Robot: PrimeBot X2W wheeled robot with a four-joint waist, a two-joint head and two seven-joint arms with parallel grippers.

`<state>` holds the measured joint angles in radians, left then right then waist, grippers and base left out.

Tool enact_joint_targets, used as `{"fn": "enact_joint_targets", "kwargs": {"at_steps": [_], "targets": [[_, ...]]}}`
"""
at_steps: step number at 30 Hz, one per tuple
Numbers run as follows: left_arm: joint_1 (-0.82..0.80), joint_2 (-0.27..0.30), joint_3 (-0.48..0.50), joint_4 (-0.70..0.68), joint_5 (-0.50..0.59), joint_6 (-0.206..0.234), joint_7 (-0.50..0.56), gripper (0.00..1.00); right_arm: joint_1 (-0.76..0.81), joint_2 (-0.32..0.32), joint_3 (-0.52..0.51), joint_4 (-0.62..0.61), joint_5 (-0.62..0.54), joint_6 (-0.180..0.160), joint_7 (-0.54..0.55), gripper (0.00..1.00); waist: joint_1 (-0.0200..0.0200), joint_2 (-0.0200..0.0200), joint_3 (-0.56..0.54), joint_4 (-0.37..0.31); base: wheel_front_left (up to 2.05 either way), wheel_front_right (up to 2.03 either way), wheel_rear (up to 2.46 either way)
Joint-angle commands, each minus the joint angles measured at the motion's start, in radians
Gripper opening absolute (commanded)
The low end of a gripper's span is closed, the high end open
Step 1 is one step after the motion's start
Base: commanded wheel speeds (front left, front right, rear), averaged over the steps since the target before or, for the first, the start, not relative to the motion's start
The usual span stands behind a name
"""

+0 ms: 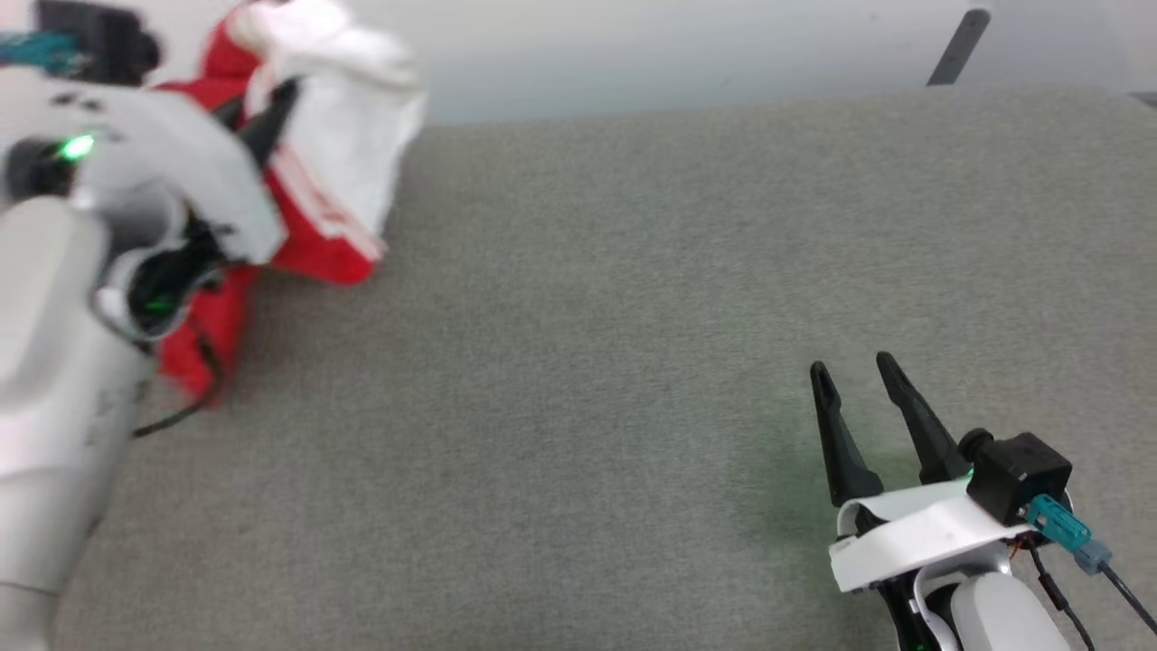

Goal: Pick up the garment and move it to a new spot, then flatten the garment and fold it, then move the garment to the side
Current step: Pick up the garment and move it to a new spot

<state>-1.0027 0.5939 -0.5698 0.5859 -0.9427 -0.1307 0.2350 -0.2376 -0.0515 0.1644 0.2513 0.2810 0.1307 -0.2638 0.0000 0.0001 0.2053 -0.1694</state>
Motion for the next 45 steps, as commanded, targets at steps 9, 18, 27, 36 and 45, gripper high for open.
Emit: {"fn": "enact_joint_targets", "kwargs": {"at_steps": [9, 18, 27, 36, 45], "targets": [[-0.044, -0.141, -0.158, -0.224, -0.011, 0.001, 0.070, 0.00, 0.047, 0.001, -0.053, -0.006, 0.006, 0.000, -0.001, 1.00, 0.0000, -0.0001, -0.010, -0.123, 0.00, 0.00, 0.00], [-0.042, -0.225, -0.368, -0.179, -0.006, 0.001, 0.098, 0.00, 0.020, 0.002, -0.061, -0.016, 0.066, 0.000, -0.001, 1.00, 0.0000, -0.0001, 0.060, -0.261, 0.00, 0.00, 0.00], [-0.049, -0.102, -0.637, -0.138, -0.104, 0.002, 0.221, 0.00, 0.034, 0.002, -0.063, -0.017, 0.108, 0.000, -0.001, 1.00, 0.0000, -0.0001, 0.094, -0.317, 0.00, 0.00, 0.00], [-0.009, -0.075, -0.712, 0.015, -0.143, 0.007, 0.265, 0.00, -0.009, 0.002, -0.026, -0.033, 0.139, 0.000, -0.001, 1.00, 0.0000, -0.0001, 0.148, -0.356, 0.00, 0.00, 0.00], [0.021, -0.085, -0.727, 0.103, -0.172, 0.014, 0.218, 0.00, -0.003, 0.002, -0.049, -0.027, 0.132, 0.000, -0.001, 1.00, 0.0000, -0.0001, 0.147, -0.350, 0.00, 0.00, 0.00]]}}
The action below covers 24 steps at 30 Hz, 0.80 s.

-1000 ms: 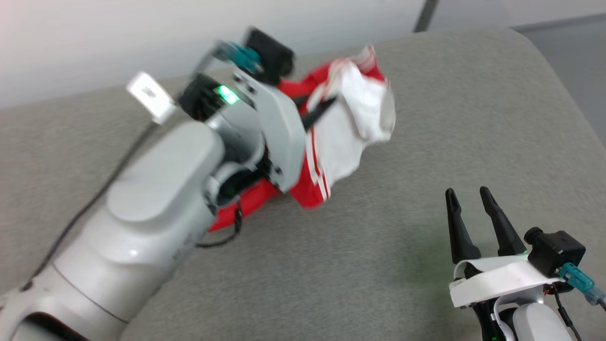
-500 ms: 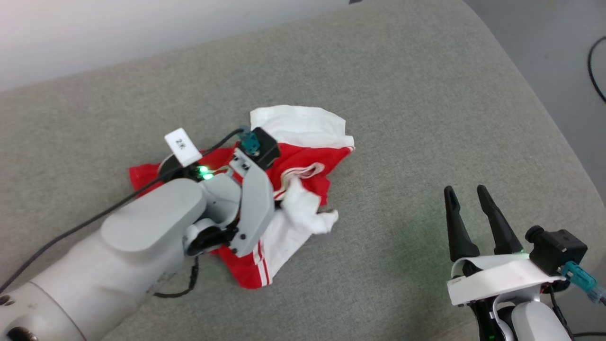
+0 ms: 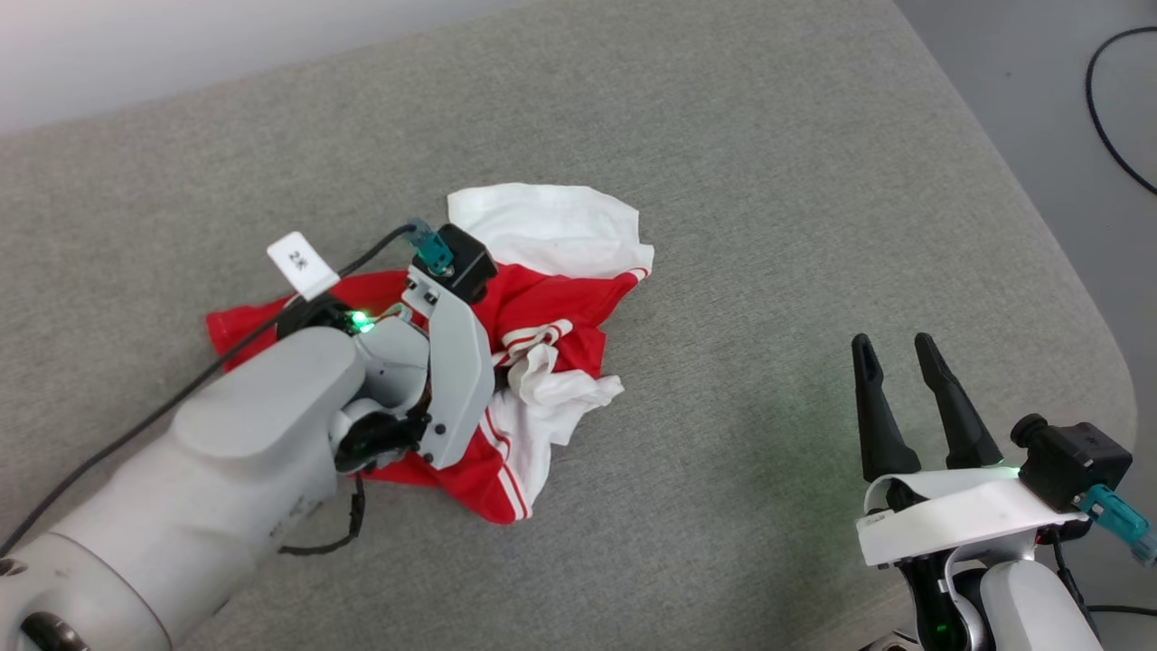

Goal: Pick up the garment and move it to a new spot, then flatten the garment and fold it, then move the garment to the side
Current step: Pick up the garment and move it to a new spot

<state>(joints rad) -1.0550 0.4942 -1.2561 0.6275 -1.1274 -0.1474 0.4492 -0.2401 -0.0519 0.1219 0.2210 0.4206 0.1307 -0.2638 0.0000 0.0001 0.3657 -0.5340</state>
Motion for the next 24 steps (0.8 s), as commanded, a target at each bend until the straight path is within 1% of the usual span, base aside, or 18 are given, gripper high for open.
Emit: {"fn": "enact_joint_targets", "kwargs": {"at_steps": [1, 2, 3, 5, 7, 9, 13, 14, 15, 16, 20, 24], "targets": [[0.071, 0.013, -0.039, 0.053, 0.008, 0.031, -0.009, 0.11, 0.000, 0.002, -0.007, 0.005, -0.016, 0.000, -0.001, 1.00, 0.0000, -0.0001, -0.022, 0.025, 0.00, 0.00, 0.00], [0.068, 0.009, -0.039, 0.041, 0.004, 0.031, -0.023, 0.30, 0.001, 0.002, -0.009, 0.007, -0.025, 0.000, -0.001, 1.00, 0.0000, -0.0001, -0.032, 0.037, 0.00, 0.00, 0.00], [0.066, 0.005, -0.038, 0.031, -0.002, 0.030, -0.040, 0.40, 0.004, 0.002, -0.011, 0.009, -0.038, 0.000, -0.001, 1.00, 0.0000, -0.0001, -0.044, 0.051, 0.00, 0.00, 0.00], [0.058, -0.001, -0.036, 0.010, -0.018, 0.026, -0.077, 0.52, 0.011, 0.002, -0.011, 0.012, -0.061, 0.000, -0.001, 1.00, 0.0000, -0.0001, -0.069, 0.083, 0.00, 0.00, 0.00], [0.047, -0.005, -0.030, -0.015, -0.034, 0.023, -0.125, 1.00, 0.017, 0.001, -0.012, 0.016, -0.089, 0.000, -0.001, 1.00, 0.0000, -0.0001, -0.094, 0.118, 0.00, 0.00, 0.00], [0.034, -0.007, -0.022, -0.041, -0.048, 0.021, -0.174, 1.00, 0.025, 0.001, -0.016, 0.021, -0.117, 0.000, -0.001, 1.00, 0.0000, -0.0001, -0.119, 0.156, 0.00, 0.00, 0.00], [0.034, -0.010, 0.013, -0.107, -0.110, 0.019, -0.280, 1.00, 0.030, 0.001, -0.027, 0.031, -0.168, 0.000, -0.001, 1.00, 0.0000, -0.0001, -0.165, 0.234, 0.00, 0.00, 0.00], [0.039, -0.005, 0.023, -0.123, -0.123, 0.019, -0.306, 1.00, 0.032, 0.001, -0.027, 0.034, -0.178, 0.000, -0.001, 1.00, 0.0000, -0.0001, -0.175, 0.250, 0.00, 0.00, 0.00], [0.039, -0.005, 0.023, -0.123, -0.123, 0.019, -0.306, 1.00, 0.032, 0.001, -0.027, 0.034, -0.178, 0.000, -0.001, 1.00, 0.0000, -0.0001, -0.175, 0.250, 0.00, 0.00, 0.00], [0.044, -0.001, 0.031, -0.140, -0.134, 0.019, -0.335, 1.00, 0.035, 0.001, -0.031, 0.037, -0.186, 0.000, -0.001, 1.00, 0.0000, -0.0001, -0.186, 0.269, 0.00, 0.00, 0.00], [0.085, 0.029, 0.079, -0.185, -0.179, 0.019, -0.456, 1.00, 0.054, -0.007, -0.035, 0.046, -0.215, 0.000, -0.001, 1.00, 0.0000, -0.0001, -0.224, 0.332, 0.00, 0.00, 0.00], [0.171, 0.054, 0.082, -0.180, -0.192, 0.019, -0.554, 1.00, 0.074, -0.027, -0.052, 0.056, -0.228, 0.000, -0.001, 1.00, 0.0000, -0.0001, -0.260, 0.388, 0.00, 0.00, 0.00]]}}
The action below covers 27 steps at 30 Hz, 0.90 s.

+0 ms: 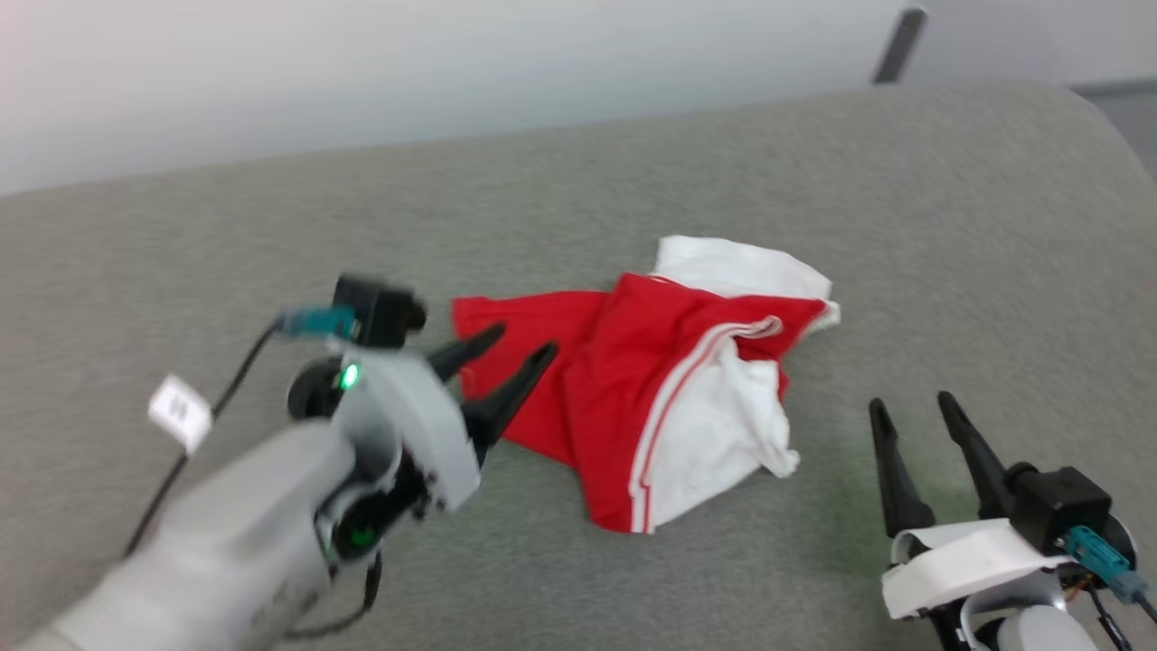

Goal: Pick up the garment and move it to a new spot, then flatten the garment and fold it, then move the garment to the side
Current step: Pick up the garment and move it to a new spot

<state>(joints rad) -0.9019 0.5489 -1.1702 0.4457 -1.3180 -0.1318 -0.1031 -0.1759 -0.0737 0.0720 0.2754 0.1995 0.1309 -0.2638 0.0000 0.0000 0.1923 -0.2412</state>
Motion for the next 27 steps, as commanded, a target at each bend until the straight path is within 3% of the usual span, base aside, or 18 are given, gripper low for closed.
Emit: {"fn": "enact_joint_targets", "kwargs": {"at_steps": [1, 6, 11, 19, 27], "targets": [[0.041, 0.001, -0.003, 0.010, -0.007, 0.003, -0.025, 1.00, 0.016, -0.010, -0.009, 0.003, -0.008, 0.000, -0.001, 1.00, 0.0000, 0.0000, -0.093, 0.108, 0.00, 0.00, 0.00], [0.178, -0.011, -0.001, 0.063, -0.026, 0.005, -0.119, 1.00, 0.054, -0.036, -0.041, 0.008, -0.015, 0.000, -0.001, 1.00, 0.0000, 0.0000, -0.125, 0.166, 0.00, 0.00, 0.00], [0.303, -0.011, 0.066, 0.091, -0.015, 0.017, -0.161, 1.00, 0.093, -0.052, -0.062, 0.009, -0.019, 0.000, -0.001, 1.00, 0.0000, 0.0000, -0.142, 0.207, 0.00, 0.00, 0.00], [0.542, -0.015, 0.410, -0.007, 0.239, 0.101, -0.161, 1.00, 0.158, -0.082, -0.117, 0.005, -0.016, 0.000, -0.001, 1.00, 0.0000, 0.0000, -0.174, 0.261, 0.00, 0.00, 0.00], [0.755, -0.063, 0.707, -0.180, 0.519, 0.162, -0.161, 1.00, 0.186, -0.084, -0.148, -0.019, -0.002, 0.000, 0.005, 1.00, 0.0000, 0.0000, -0.204, 0.257, 0.00, 0.00, 0.00]]}}
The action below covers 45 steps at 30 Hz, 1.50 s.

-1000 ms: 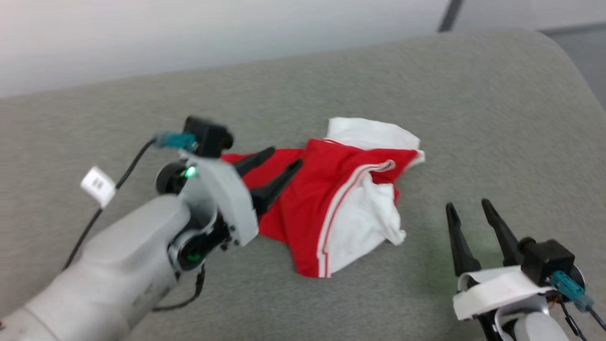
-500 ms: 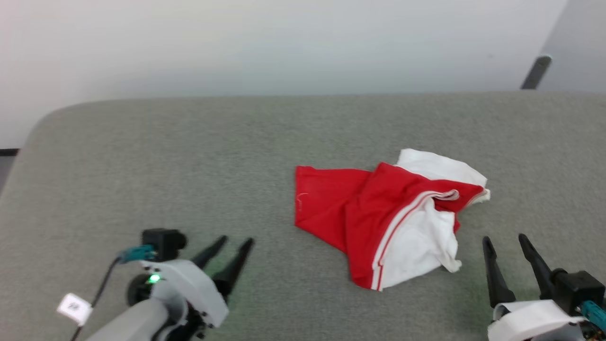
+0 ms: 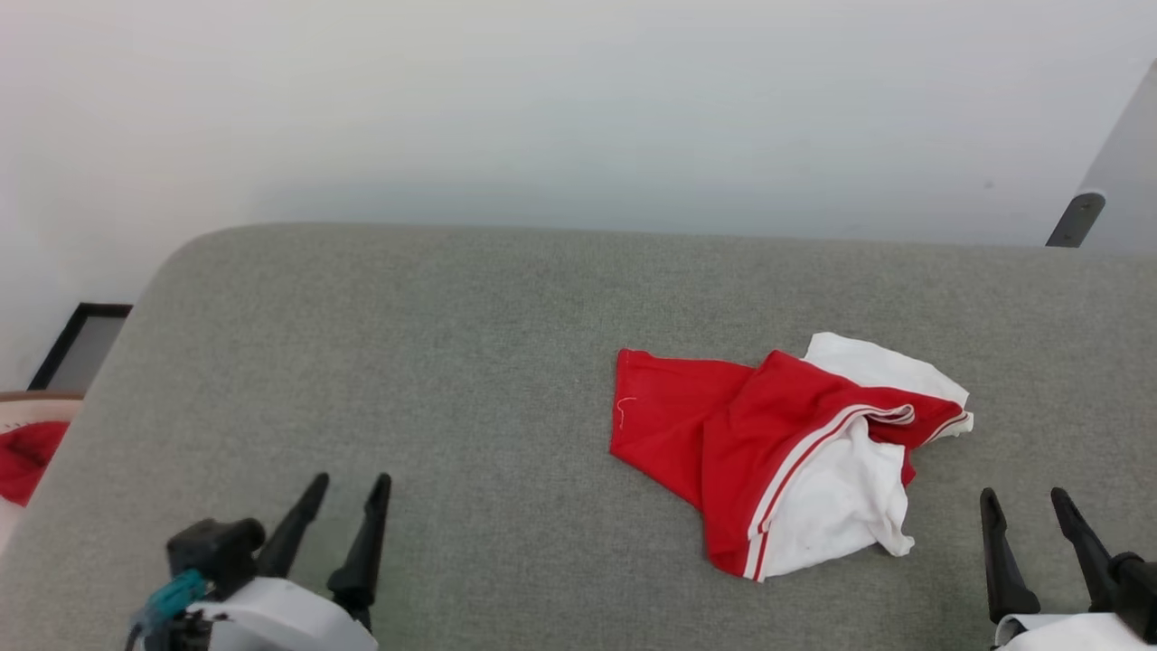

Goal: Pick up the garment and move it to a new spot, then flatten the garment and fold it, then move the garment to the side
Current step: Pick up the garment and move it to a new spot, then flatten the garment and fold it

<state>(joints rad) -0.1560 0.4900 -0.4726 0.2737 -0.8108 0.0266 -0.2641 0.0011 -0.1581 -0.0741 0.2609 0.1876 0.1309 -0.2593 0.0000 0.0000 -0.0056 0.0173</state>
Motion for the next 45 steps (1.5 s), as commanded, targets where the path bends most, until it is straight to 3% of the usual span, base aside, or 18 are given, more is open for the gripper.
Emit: {"fn": "enact_joint_targets", "kwargs": {"at_steps": [1, 7, 14, 28, 45], "targets": [[0.031, -0.015, 0.044, -0.029, 0.044, 0.005, 0.000, 1.00, 0.008, 0.001, -0.002, -0.010, 0.011, 0.000, 0.003, 1.00, 0.0000, 0.0000, -0.009, -0.004, 0.00, 0.00, 0.00], [0.125, -0.074, 0.187, -0.122, 0.224, -0.016, 0.000, 1.00, -0.012, -0.001, 0.003, -0.049, 0.017, 0.000, 0.019, 1.00, 0.0000, 0.0000, -0.019, -0.018, 0.00, 0.00, 0.00], [0.191, -0.139, 0.255, -0.116, 0.334, -0.063, 0.000, 1.00, 0.011, 0.008, 0.014, -0.063, 0.018, 0.000, 0.029, 1.00, 0.0000, 0.0000, -0.026, -0.020, 0.00, 0.00, 0.00], [0.213, -0.220, 0.347, -0.083, 0.426, -0.120, 0.000, 1.00, 0.013, 0.006, 0.019, -0.056, 0.014, 0.000, 0.029, 1.00, 0.0000, 0.0000, -0.024, -0.021, 0.00, 0.00, 0.00], [0.222, -0.278, 0.380, -0.057, 0.468, -0.149, 0.000, 1.00, -0.010, -0.002, 0.048, -0.050, 0.037, 0.000, 0.060, 1.00, 0.0000, 0.0000, -0.027, -0.019, 0.00, 0.00, 0.00]]}}
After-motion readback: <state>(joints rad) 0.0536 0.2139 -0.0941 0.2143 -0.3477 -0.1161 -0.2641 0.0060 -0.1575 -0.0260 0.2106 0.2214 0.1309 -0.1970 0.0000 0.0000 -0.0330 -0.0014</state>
